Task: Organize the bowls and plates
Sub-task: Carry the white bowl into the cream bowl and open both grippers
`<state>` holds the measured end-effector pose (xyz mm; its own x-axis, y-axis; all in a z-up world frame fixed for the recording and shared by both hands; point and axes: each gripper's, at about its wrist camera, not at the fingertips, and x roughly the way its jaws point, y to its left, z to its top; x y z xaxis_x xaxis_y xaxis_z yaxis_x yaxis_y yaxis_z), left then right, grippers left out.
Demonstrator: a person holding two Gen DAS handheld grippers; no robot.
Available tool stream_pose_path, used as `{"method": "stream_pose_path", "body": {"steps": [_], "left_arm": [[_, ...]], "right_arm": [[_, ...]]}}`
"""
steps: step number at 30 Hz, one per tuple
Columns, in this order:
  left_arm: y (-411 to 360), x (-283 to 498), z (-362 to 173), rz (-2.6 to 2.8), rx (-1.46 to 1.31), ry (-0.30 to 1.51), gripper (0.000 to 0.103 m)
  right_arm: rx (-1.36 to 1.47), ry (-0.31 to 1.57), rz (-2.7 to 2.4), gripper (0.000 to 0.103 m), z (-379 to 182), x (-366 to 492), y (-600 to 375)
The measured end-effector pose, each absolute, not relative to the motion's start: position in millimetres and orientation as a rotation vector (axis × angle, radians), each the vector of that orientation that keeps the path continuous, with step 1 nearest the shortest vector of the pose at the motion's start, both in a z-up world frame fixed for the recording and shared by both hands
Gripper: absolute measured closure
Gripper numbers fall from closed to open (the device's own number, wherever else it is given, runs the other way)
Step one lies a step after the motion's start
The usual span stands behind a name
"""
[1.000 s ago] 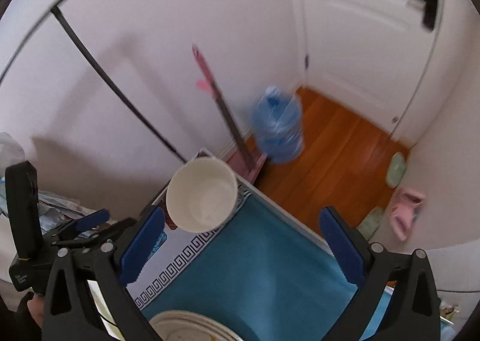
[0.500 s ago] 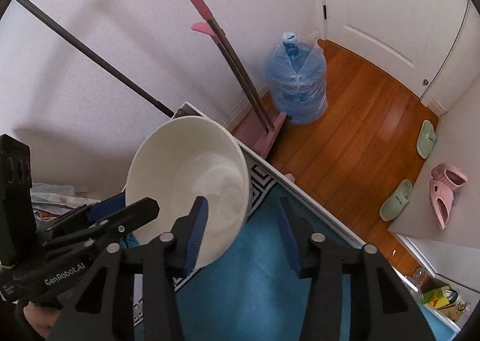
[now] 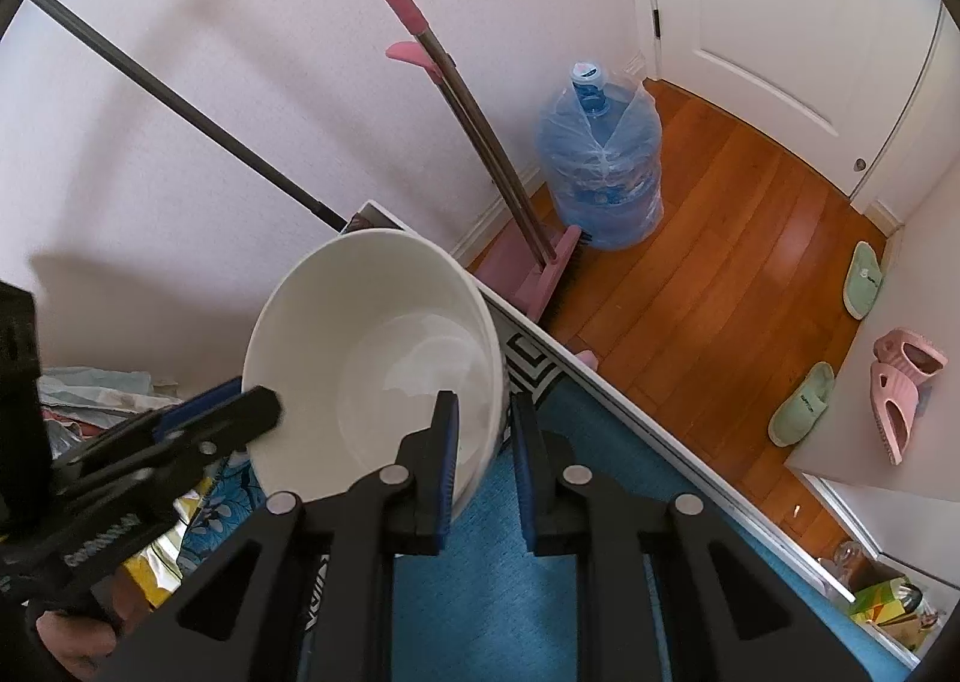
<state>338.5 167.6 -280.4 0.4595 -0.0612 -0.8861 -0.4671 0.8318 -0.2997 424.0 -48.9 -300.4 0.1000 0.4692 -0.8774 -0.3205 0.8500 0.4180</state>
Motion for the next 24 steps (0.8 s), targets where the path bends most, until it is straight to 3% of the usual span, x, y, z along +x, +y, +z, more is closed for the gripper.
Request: {"method": "stream_pose_path", "body": {"steps": [6, 14, 18, 24], "left_arm": [[151, 332, -256, 0.224, -0.529, 1.039, 0.079], [152, 339, -284, 0.268, -0.549, 1.112, 0.079], [153, 350, -295, 0.275, -0.543, 1.120, 0.090], [156, 356, -301, 0.294, -0.538, 1.114, 0.091]], "right_arm": [[0.141, 1.346, 0.599, 0.087, -301, 424, -51], [0.129, 1.341, 0.618, 0.087, -301, 424, -50], [0.127, 1.335, 0.629, 0.087, -301, 425, -50], [0.107, 1.322, 0.636, 0.087, -299, 421, -50]]}}
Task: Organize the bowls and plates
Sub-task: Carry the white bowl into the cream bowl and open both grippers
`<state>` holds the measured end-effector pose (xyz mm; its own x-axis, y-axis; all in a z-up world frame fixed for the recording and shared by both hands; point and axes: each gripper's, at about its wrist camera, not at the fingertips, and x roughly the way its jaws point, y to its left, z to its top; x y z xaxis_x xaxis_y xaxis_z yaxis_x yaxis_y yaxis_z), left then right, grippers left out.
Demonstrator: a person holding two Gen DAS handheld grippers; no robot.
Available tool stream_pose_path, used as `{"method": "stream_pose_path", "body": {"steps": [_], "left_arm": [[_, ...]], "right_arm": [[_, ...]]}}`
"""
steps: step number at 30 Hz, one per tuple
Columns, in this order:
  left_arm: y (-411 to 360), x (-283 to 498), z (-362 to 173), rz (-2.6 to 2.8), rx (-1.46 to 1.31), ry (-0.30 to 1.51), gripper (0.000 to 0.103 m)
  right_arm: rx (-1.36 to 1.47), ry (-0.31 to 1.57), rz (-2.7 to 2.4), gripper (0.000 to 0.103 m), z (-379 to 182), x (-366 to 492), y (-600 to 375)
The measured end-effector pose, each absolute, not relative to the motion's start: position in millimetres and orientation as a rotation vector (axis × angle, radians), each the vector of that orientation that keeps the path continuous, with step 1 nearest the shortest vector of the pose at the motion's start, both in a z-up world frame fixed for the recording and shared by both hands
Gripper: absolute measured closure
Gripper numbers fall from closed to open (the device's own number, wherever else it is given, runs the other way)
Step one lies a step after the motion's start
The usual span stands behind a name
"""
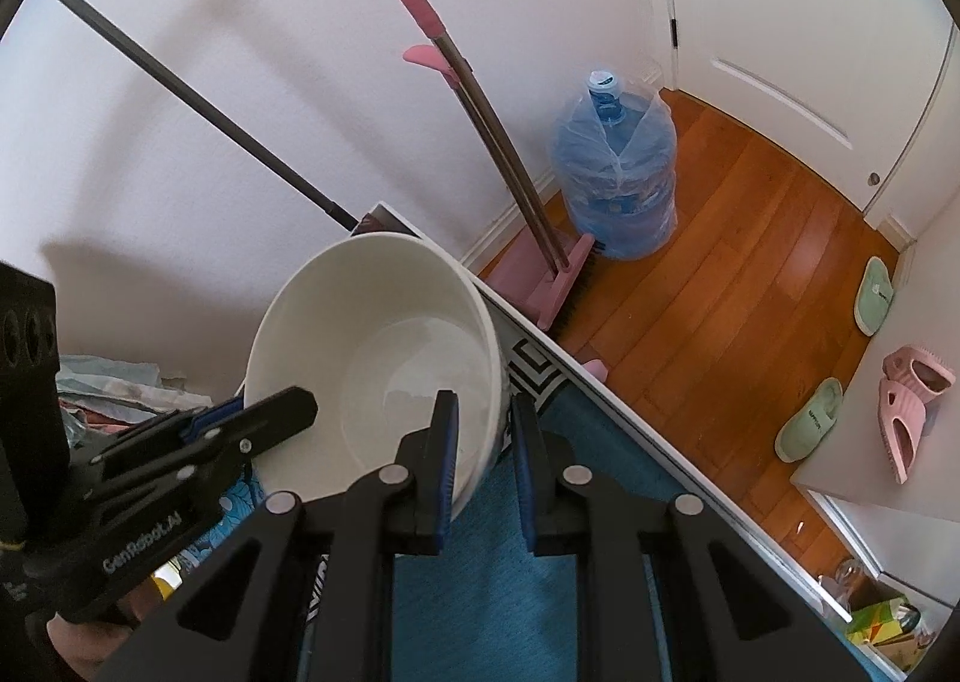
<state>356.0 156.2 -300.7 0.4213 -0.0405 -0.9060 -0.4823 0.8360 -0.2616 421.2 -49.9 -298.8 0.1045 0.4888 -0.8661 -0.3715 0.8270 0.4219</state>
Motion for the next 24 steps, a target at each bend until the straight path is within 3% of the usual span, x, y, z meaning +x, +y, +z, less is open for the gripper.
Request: {"method": "stream_pose_path", "body": {"steps": [12, 24], "left_arm": [[136, 355, -269, 0.261, -0.437, 1.068, 0.091], [51, 329, -196, 0.055, -0.297, 1.029, 0.091]], "right_arm": [[0.119, 1.263, 0.597, 0.087, -276, 411, -63], [0.202, 1.144, 0.400, 0.087, -194, 346, -136]]}}
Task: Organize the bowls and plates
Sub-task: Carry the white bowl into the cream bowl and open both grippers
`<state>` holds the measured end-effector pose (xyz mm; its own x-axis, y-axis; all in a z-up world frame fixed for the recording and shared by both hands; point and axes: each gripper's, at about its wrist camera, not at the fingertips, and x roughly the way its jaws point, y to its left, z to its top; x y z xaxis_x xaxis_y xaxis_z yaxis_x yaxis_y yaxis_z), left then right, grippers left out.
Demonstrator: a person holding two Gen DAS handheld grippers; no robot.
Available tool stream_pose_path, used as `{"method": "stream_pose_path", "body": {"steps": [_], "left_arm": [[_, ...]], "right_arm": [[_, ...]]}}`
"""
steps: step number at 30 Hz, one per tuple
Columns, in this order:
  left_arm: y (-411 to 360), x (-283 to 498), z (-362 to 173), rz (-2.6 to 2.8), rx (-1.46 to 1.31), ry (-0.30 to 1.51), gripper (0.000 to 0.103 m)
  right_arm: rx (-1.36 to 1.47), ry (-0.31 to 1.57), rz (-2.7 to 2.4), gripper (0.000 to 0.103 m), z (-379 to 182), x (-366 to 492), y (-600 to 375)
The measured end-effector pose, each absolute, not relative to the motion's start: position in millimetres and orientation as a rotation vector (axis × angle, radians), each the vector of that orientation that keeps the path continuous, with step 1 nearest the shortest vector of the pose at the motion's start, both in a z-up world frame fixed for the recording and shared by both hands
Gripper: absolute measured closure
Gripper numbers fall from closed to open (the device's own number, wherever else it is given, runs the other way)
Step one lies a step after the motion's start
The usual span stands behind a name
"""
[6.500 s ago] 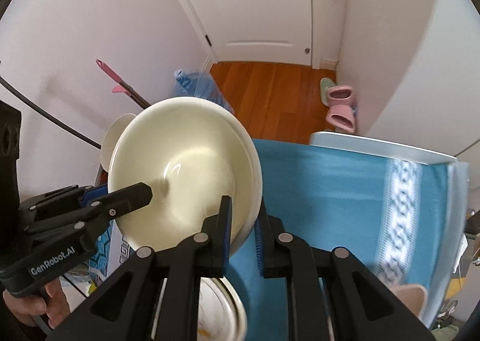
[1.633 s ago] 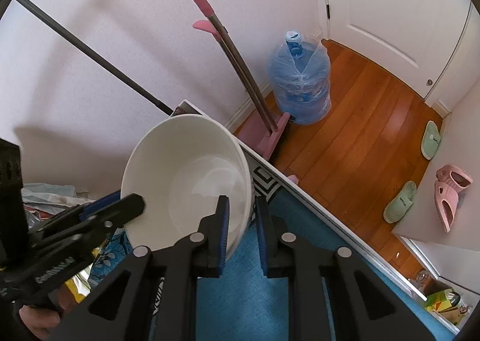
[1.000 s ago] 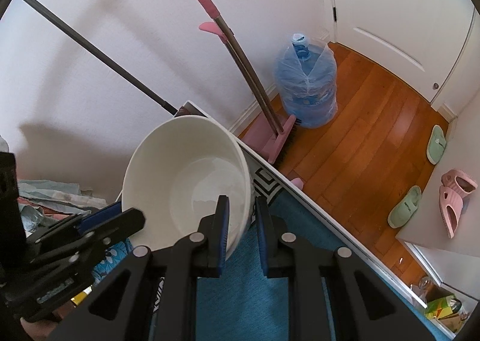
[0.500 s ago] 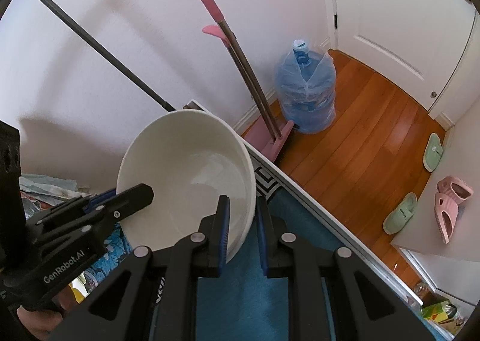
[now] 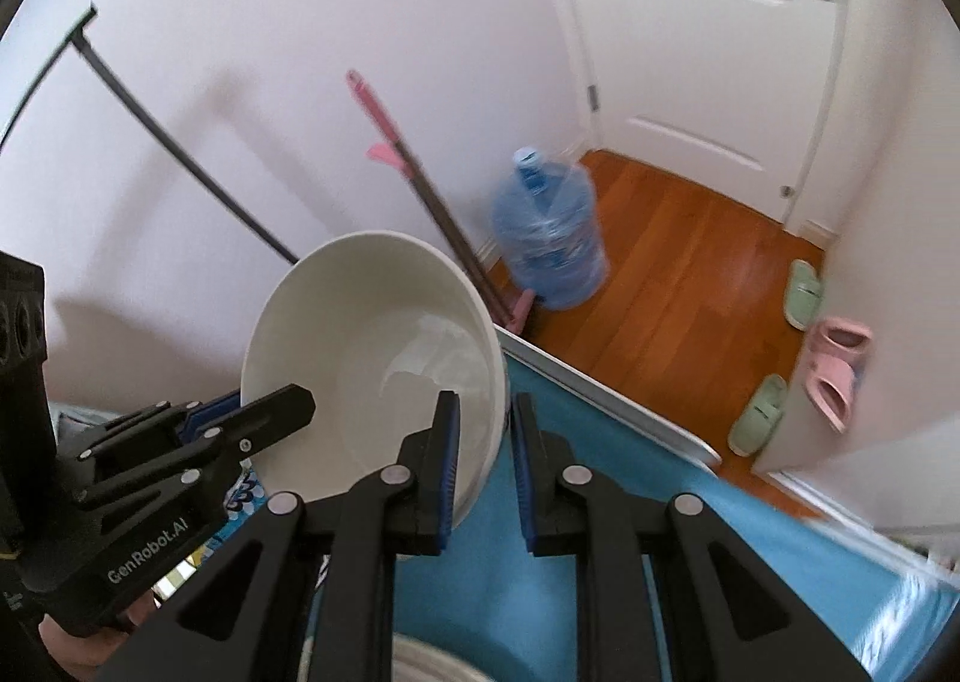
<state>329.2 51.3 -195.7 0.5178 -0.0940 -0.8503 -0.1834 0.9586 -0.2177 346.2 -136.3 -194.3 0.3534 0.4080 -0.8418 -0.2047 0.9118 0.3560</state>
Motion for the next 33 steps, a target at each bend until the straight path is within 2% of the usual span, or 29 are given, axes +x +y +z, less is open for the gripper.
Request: {"method": "stream_pose_path", "body": {"steps": [7, 14, 22, 33], "left_arm": [[-35, 298, -165, -0.085, -0.221, 1.017, 0.091], [-128, 248, -157, -0.179, -0.190, 1.028, 0.091], [-222, 193, -172, -0.281, -0.149, 1.104, 0.091], [-274, 163, -223, -0.332, -0.067, 1.235, 0.091]], "right_arm": [[0.270, 1.099, 0.250, 0.087, -156, 273, -205], [0.312, 1.108, 0.137, 0.087, -146, 178, -276], [0.353, 1.164, 0.027, 0.087, -162, 93, -339], [0.399, 1.244, -0.048, 0.087, -210, 38, -368]]}}
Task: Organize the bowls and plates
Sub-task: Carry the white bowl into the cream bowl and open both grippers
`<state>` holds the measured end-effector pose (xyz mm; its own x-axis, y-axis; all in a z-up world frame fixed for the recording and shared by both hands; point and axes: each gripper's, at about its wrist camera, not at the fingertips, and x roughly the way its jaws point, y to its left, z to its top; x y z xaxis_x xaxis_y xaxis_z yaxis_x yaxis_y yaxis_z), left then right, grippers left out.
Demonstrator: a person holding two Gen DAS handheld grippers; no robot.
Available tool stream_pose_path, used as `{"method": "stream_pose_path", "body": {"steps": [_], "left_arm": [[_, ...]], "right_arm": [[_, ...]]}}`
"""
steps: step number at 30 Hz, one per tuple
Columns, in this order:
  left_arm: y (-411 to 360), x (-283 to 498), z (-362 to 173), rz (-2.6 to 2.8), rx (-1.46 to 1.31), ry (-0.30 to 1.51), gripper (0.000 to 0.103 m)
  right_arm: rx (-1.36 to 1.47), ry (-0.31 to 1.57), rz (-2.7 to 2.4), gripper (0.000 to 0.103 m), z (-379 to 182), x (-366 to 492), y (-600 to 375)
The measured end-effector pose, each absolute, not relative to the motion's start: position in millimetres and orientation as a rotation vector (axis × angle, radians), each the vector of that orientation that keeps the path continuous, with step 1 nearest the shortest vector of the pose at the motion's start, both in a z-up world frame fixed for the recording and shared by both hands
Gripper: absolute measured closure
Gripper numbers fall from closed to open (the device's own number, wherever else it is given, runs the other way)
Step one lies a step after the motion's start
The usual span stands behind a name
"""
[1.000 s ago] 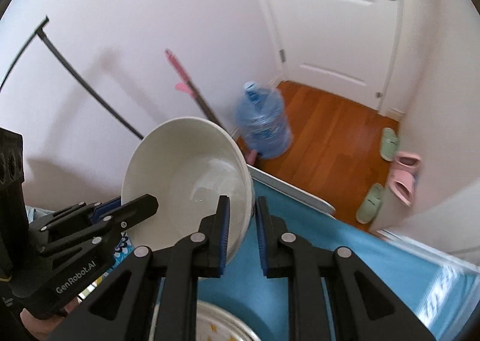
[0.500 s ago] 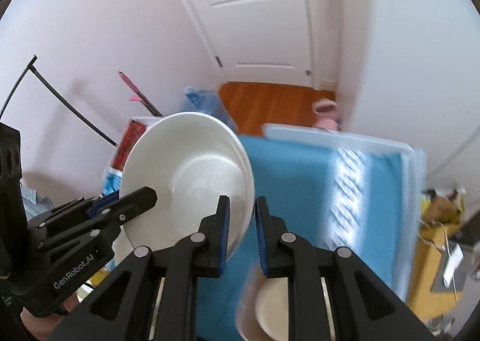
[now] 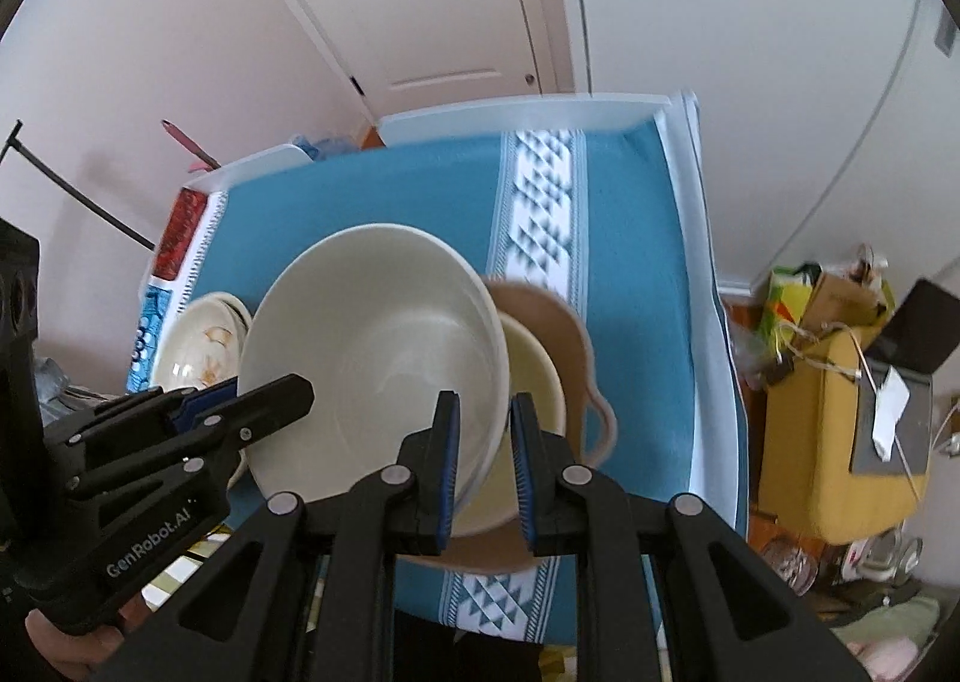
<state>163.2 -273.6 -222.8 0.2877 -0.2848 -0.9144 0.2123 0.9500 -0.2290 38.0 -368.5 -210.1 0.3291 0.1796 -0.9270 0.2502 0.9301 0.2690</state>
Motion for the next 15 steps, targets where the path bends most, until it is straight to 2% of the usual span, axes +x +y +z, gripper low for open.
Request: {"method": "stream_pose_path", "body": {"steps": [15], "left_arm": [[-273, 177, -254, -0.305, 0.059, 1.278, 0.091]], "right_arm": [[0.317, 1.265, -0.051, 0.087, -233, 35, -360]]}}
